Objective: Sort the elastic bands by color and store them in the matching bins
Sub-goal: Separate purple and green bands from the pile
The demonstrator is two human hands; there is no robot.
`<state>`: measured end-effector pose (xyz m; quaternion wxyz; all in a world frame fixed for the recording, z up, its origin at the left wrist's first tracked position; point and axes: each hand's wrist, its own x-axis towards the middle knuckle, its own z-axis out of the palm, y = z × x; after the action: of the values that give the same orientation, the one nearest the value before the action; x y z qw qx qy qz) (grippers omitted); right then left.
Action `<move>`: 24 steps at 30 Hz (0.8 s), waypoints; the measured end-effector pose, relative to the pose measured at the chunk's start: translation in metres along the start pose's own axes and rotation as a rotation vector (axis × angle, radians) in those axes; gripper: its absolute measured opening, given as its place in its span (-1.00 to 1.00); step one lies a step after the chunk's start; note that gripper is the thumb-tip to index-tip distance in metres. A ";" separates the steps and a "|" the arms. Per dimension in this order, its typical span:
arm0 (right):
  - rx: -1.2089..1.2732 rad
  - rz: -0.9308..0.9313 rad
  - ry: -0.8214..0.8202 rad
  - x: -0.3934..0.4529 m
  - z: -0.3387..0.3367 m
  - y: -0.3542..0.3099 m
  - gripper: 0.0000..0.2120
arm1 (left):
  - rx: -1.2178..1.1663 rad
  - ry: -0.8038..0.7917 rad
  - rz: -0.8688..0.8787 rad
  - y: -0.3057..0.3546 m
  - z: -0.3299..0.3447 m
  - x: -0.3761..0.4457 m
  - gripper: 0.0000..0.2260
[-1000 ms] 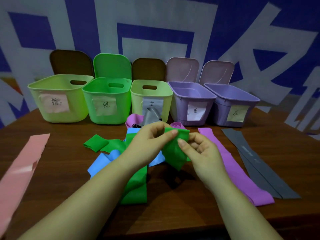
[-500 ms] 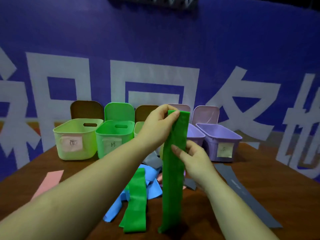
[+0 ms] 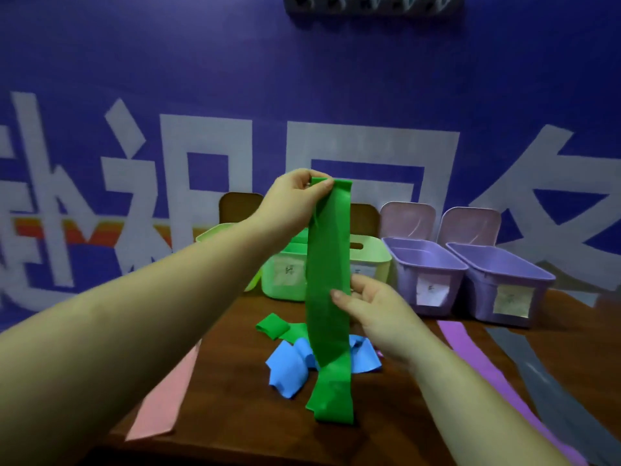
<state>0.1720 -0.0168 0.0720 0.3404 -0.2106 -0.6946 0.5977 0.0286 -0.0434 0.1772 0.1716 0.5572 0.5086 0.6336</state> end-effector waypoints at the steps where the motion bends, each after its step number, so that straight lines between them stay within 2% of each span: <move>1: -0.029 0.020 -0.007 0.002 0.007 0.004 -0.80 | 0.001 0.031 -0.020 -0.002 -0.010 0.000 -0.92; 4: -0.113 0.071 -0.031 0.006 0.030 0.014 -0.51 | 0.007 0.118 -0.076 -0.011 -0.039 -0.002 -0.92; 9: 0.041 0.089 -0.181 -0.002 0.069 0.037 -0.79 | 0.064 0.291 -0.170 -0.038 -0.087 -0.007 -0.92; 14: 0.059 0.103 -0.155 -0.010 0.103 0.071 -0.80 | 0.082 0.327 -0.324 -0.083 -0.123 -0.028 -0.89; 18: 0.009 0.151 -0.093 -0.012 0.118 0.094 -0.79 | 0.077 0.342 -0.439 -0.118 -0.135 -0.039 -0.73; 24: 0.070 0.217 -0.104 -0.005 0.134 0.106 -0.80 | 0.031 0.336 -0.479 -0.136 -0.139 -0.034 -0.77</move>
<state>0.0661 -0.0915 -0.0396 0.2444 -0.2411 -0.6632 0.6650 -0.1303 -0.0759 0.0645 0.2212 0.3111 0.6567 0.6504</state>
